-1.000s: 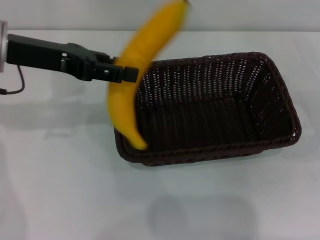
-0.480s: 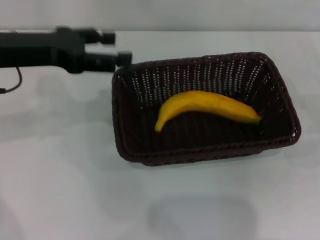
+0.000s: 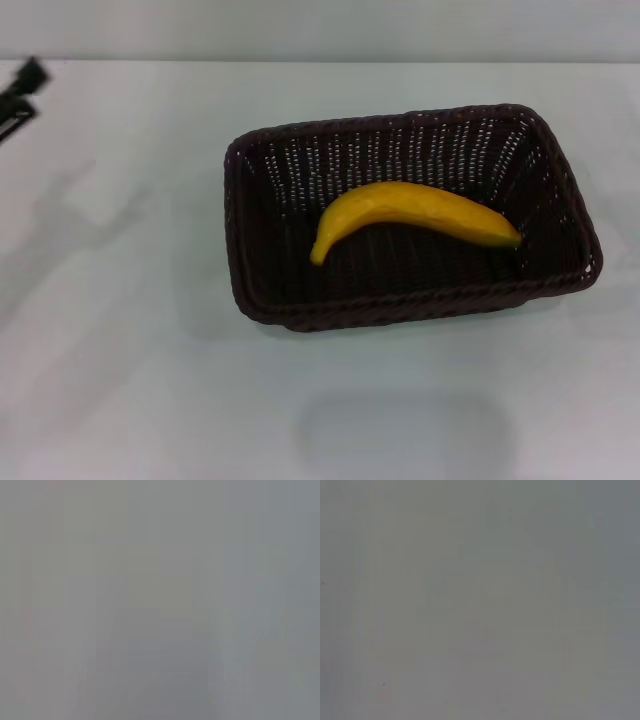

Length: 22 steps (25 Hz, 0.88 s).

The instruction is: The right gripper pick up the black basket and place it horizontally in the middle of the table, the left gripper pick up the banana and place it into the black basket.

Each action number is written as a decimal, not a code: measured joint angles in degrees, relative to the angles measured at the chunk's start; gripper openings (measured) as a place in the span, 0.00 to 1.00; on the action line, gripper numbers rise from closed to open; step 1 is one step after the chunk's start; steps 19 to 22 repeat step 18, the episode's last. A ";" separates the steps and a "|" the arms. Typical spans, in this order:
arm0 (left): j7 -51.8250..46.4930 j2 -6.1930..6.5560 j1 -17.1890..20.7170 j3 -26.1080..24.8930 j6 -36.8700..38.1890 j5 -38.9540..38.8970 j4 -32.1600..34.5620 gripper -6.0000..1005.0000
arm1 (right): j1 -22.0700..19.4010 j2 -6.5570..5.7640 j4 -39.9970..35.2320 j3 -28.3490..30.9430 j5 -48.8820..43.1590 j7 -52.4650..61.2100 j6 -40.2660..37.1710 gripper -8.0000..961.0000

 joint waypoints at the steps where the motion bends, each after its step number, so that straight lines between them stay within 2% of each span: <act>1: 5.75 0.01 0.68 -0.02 0.11 -3.91 -4.13 0.88 | 0.04 0.01 0.15 0.00 0.01 -0.26 0.02 0.89; 5: 24.93 0.00 1.51 -0.03 -1.06 -17.27 -19.84 0.88 | 0.29 0.05 0.88 0.08 0.16 -2.31 0.19 0.89; 8: 34.26 -0.09 0.73 -0.05 -2.14 -23.69 -27.33 0.88 | 0.71 0.13 1.79 0.35 0.24 -3.98 0.21 0.89; 12: 37.43 -0.13 -0.70 -0.07 -0.49 -27.58 -31.40 0.88 | 0.95 0.15 2.33 0.62 0.42 -4.93 -0.15 0.89; 18: 37.99 -0.15 -2.76 -0.08 3.93 -33.89 -33.84 0.88 | 1.37 0.19 4.21 0.73 1.35 -4.77 -0.10 0.89; 22: 37.99 -0.15 -2.76 -0.08 3.93 -33.89 -33.84 0.88 | 1.37 0.19 4.21 0.73 1.35 -4.77 -0.10 0.89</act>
